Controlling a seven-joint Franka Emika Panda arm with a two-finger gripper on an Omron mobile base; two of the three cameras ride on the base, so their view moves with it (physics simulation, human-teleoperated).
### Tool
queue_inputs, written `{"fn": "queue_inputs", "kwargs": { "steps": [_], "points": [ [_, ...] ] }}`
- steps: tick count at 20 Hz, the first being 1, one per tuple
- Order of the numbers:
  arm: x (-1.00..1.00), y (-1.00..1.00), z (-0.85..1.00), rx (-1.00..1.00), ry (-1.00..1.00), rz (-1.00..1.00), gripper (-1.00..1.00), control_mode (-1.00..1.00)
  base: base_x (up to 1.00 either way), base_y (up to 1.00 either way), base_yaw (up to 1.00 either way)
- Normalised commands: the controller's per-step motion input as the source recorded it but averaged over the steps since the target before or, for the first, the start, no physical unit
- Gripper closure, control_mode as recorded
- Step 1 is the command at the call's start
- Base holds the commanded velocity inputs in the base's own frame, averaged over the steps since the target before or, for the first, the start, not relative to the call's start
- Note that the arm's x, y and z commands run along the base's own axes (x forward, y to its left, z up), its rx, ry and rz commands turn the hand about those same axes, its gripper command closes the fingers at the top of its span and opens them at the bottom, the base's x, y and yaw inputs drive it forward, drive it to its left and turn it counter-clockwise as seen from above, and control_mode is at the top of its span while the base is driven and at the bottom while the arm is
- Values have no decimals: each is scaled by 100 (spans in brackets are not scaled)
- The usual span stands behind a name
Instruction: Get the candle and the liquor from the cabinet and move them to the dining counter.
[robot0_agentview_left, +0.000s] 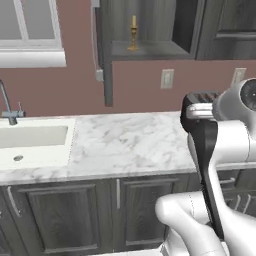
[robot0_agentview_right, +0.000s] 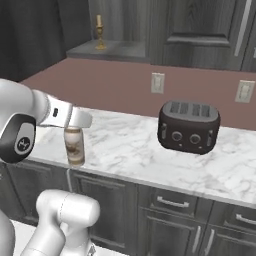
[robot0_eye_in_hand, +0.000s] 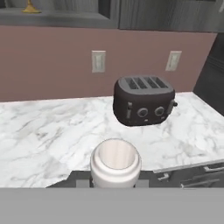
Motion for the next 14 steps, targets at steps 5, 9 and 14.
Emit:
{"fn": "queue_inputs", "kwargs": {
  "steps": [5,9,14],
  "points": [
    [0,0,0,0,0,0,100,100,-60,2,46],
    [0,0,0,0,0,0,100,100,-31,27,69],
    [0,0,0,0,0,0,100,100,-15,32,86]
  ]
}}
